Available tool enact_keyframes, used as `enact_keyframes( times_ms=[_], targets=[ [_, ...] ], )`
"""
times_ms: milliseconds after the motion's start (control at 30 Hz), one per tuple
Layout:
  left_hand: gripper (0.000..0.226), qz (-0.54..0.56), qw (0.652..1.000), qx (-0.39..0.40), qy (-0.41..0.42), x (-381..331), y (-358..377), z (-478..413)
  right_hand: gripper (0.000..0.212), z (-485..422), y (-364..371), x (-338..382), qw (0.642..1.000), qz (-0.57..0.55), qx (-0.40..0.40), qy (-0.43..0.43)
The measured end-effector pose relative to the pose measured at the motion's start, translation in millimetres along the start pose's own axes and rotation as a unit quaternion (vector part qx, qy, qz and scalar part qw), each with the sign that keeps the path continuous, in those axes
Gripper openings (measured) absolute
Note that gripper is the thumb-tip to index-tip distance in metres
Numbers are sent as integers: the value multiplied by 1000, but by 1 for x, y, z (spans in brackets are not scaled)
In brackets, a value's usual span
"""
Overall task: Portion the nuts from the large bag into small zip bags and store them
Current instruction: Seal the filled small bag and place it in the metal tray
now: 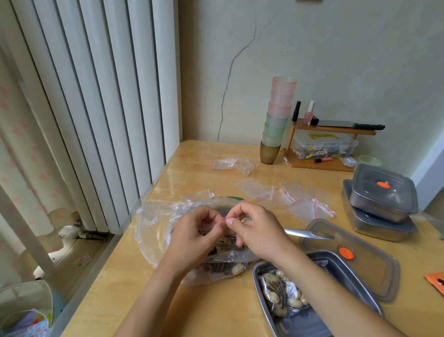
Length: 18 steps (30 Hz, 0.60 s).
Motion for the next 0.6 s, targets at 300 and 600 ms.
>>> enact_keyframes(
  times_ms=[300, 600],
  targets=[
    [14, -11, 1000, -9, -7, 2, -2, 0, 7, 2, 1, -1, 1000, -11, 3, 21],
    [12, -16, 1000, -14, -14, 6, -2, -1, 8, 3, 0, -1, 1000, -3, -8, 24]
  ],
)
Point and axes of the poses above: each hand's wrist, its own z-axis away from the middle knuckle, its own y-axis out of the palm, x = y × z, the point moved 7 cm from there along -z, towards the middle knuckle, and after that the axes turned 3 degrees about -y, right-handed, at the moved point
